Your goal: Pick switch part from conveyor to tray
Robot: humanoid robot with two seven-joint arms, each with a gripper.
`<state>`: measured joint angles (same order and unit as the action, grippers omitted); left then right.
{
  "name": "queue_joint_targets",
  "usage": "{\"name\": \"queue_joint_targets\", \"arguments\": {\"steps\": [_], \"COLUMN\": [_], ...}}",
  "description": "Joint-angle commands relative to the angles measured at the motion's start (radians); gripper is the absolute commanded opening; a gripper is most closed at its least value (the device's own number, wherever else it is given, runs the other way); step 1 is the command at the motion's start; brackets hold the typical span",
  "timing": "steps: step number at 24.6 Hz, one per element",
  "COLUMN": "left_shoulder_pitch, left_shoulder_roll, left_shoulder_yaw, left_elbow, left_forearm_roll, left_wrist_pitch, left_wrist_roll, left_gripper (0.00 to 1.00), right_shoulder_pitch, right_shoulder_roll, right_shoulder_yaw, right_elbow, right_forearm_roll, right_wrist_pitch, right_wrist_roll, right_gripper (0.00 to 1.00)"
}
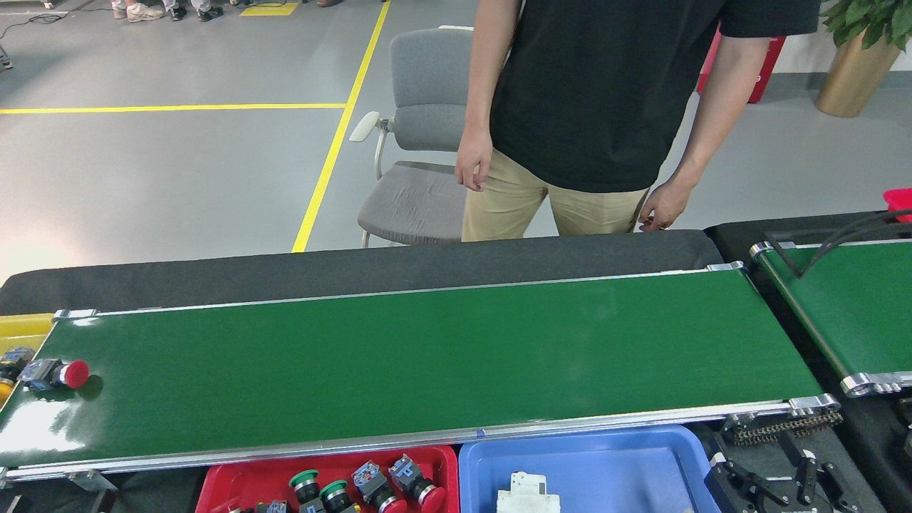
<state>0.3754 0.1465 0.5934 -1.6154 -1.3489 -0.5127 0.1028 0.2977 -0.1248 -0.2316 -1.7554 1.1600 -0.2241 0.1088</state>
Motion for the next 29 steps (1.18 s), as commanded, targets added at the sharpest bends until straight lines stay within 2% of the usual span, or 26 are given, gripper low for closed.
{"name": "queue_joint_targets", "arguments": {"steps": [1, 5, 10, 20, 23, 29], "left_shoulder_pitch": [-0.001, -0.015, -0.082, -0.087, -0.087, -0.086], "left_shoulder_roll": [0.005, 0.013, 0.018, 0.021, 0.022, 0.042], "left_shoulder_yaw": [0.008, -0.007, -0.095, -0.092, -0.087, -0.083], "left_elbow": [-0.009, -0.008, -0.009, -0.012, -0.011, -0.003], "left_forearm_roll": [0.004, -0.004, -0.007, -0.006, -0.006, -0.006], "left_wrist_pitch": [0.002, -0.004, -0.007, -0.009, -0.009, -0.007], "left_wrist_roll": [0.008, 0.008, 0.008, 0.008, 0.009, 0.014], "left_gripper": [1.00, 1.00, 1.00, 1.00, 1.00, 1.00], "right_shoulder_pitch": [-0.003, -0.017, -0.002, 0.004, 0.001, -0.006], "right_shoulder_roll": [0.001, 0.010, 0.011, 0.033, 0.056, 0.053], "right_shoulder_yaw": [-0.005, -0.005, -0.008, -0.006, -0.005, -0.006], "right_elbow": [-0.015, -0.015, -0.015, -0.015, -0.015, -0.016], "right_forearm_roll": [0.000, 0.000, 0.000, 0.006, 0.009, 0.009], "right_wrist_pitch": [-0.004, 0.000, 0.000, -0.001, -0.003, -0.001], "right_wrist_roll": [-0.009, -0.009, -0.009, -0.006, -0.008, -0.008], "right_gripper": [0.99, 0.99, 0.99, 0.99, 0.98, 0.98]}}
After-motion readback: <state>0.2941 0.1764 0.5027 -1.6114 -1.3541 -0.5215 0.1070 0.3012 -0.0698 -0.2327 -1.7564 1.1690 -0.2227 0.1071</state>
